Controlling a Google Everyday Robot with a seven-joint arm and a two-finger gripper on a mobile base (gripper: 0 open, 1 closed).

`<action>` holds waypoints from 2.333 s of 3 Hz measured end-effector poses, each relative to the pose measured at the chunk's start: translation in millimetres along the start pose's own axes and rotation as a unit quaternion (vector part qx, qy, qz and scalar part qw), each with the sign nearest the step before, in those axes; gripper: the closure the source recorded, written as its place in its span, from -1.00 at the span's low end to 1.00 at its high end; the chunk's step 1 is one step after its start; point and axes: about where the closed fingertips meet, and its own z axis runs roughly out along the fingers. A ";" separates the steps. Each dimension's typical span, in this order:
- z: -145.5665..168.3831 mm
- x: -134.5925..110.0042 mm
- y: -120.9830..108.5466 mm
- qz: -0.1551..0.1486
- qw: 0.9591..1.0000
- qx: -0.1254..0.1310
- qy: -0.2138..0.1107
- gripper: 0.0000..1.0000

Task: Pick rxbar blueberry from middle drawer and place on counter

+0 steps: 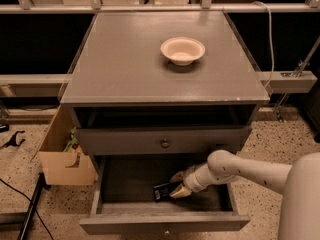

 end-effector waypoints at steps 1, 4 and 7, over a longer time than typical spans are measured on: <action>-12.6 -9.5 -0.8 0.027 1.000 0.007 0.007 1.00; -52.3 -30.3 12.7 0.074 0.997 0.022 0.027 1.00; -169.7 -86.8 27.6 0.097 0.991 0.077 0.057 1.00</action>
Offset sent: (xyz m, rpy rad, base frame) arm 0.0001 -0.0012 0.0136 -0.0107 0.0214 -0.0442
